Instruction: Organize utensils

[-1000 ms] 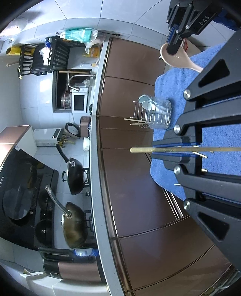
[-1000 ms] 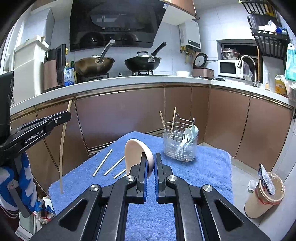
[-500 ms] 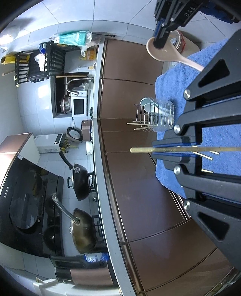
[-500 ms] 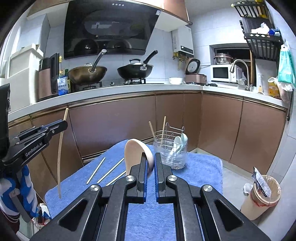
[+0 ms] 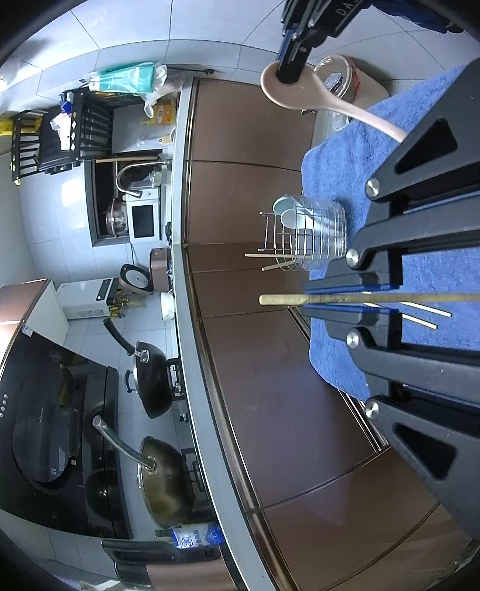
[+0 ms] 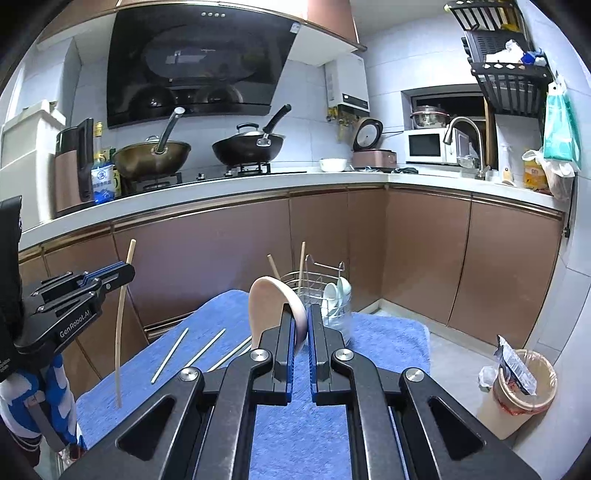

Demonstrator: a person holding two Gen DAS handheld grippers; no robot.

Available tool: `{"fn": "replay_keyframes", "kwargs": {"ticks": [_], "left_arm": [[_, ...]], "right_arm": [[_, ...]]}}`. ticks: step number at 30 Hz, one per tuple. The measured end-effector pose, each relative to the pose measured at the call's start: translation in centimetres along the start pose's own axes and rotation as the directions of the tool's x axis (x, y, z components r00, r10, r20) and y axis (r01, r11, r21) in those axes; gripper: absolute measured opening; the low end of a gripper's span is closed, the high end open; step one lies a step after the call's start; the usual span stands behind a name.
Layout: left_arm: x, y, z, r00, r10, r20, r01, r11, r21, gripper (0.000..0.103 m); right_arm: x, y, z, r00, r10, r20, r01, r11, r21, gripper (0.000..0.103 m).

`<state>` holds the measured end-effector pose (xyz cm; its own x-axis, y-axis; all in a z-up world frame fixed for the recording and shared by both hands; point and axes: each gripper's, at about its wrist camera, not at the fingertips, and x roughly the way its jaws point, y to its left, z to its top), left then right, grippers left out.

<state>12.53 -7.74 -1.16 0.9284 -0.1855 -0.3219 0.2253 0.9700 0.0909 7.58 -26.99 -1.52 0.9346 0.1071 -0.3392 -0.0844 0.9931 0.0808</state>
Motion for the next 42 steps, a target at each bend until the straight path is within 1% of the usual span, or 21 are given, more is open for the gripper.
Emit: {"fn": "replay_keyframes", "kwargs": {"ticks": [5, 8, 10, 12, 15, 18, 21, 23, 25, 27, 29, 32, 35, 39, 42], "left_arm": [[1.9, 0.2, 0.9, 1.0, -0.007, -0.001, 0.007, 1.0, -0.016, 0.005], [3.3, 1.5, 2.6, 1.0, -0.025, 0.013, 0.026, 0.997, -0.073, 0.005], [4.1, 2.4, 4.0, 0.998, -0.045, 0.035, 0.049, 0.991, -0.123, 0.005], [5.0, 3.1, 5.8, 0.995, -0.061, 0.073, 0.072, 0.983, -0.169, 0.005], [6.3, 3.7, 8.5, 0.986, -0.086, 0.144, 0.117, 0.968, -0.224, 0.005], [8.4, 3.7, 11.2, 0.97, -0.115, 0.215, 0.174, 0.944, -0.281, 0.005], [10.9, 3.1, 13.0, 0.954, -0.115, 0.277, 0.203, 0.927, -0.314, 0.005], [12.5, 2.6, 13.6, 0.946, -0.11, 0.305, 0.213, 0.92, -0.328, 0.005], [14.4, 1.9, 13.7, 0.941, -0.099, 0.323, 0.213, 0.917, -0.338, 0.005], [16.3, 1.0, 13.1, 0.94, -0.076, 0.333, 0.195, 0.92, -0.339, 0.005], [18.5, 0.2, 12.2, 0.944, -0.061, 0.325, 0.177, 0.923, -0.341, 0.005], [21.9, -0.8, 10.4, 0.955, -0.039, 0.294, 0.145, 0.926, -0.349, 0.005], [24.4, -1.5, 8.5, 0.962, -0.021, 0.271, 0.12, 0.927, -0.354, 0.005], [26.8, -2.1, 6.7, 0.969, -0.008, 0.248, 0.098, 0.93, -0.355, 0.005], [27.5, -2.3, 5.9, 0.972, -0.011, 0.234, 0.094, 0.934, -0.344, 0.006]], "right_arm": [[1.2, -1.0, 0.6, 1.0, -0.006, 0.006, 0.006, 1.0, 0.005, 0.006], [2.2, -1.8, 1.4, 1.0, -0.019, 0.017, 0.019, 1.0, -0.001, 0.006], [3.0, -2.3, 2.2, 0.999, -0.026, 0.03, 0.026, 1.0, -0.004, 0.006], [3.9, -2.8, 3.3, 0.998, -0.038, 0.047, 0.039, 0.999, -0.01, 0.006], [5.4, -3.4, 4.7, 0.995, -0.06, 0.076, 0.062, 0.998, -0.025, 0.006], [7.5, -3.8, 6.4, 0.992, -0.075, 0.104, 0.08, 0.996, -0.04, 0.006], [10.0, -3.8, 7.6, 0.986, -0.102, 0.133, 0.112, 0.992, -0.066, 0.006], [12.1, -3.8, 8.0, 0.981, -0.125, 0.147, 0.138, 0.987, -0.084, 0.006], [14.0, -3.9, 8.0, 0.979, -0.139, 0.151, 0.153, 0.984, -0.092, 0.006], [15.9, -3.9, 7.7, 0.977, -0.155, 0.149, 0.171, 0.98, -0.099, 0.006], [17.6, -4.2, 7.2, 0.976, -0.165, 0.14, 0.18, 0.979, -0.1, 0.006], [19.7, -4.1, 6.3, 0.975, -0.182, 0.13, 0.197, 0.974, -0.114, 0.006], [21.7, -4.0, 5.2, 0.971, -0.203, 0.127, 0.22, 0.966, -0.137, 0.006], [23.5, -3.9, 3.6, 0.969, -0.216, 0.122, 0.233, 0.961, -0.147, 0.006], [24.6, -3.9, 2.3, 0.969, -0.223, 0.111, 0.237, 0.96, -0.147, 0.007]]}}
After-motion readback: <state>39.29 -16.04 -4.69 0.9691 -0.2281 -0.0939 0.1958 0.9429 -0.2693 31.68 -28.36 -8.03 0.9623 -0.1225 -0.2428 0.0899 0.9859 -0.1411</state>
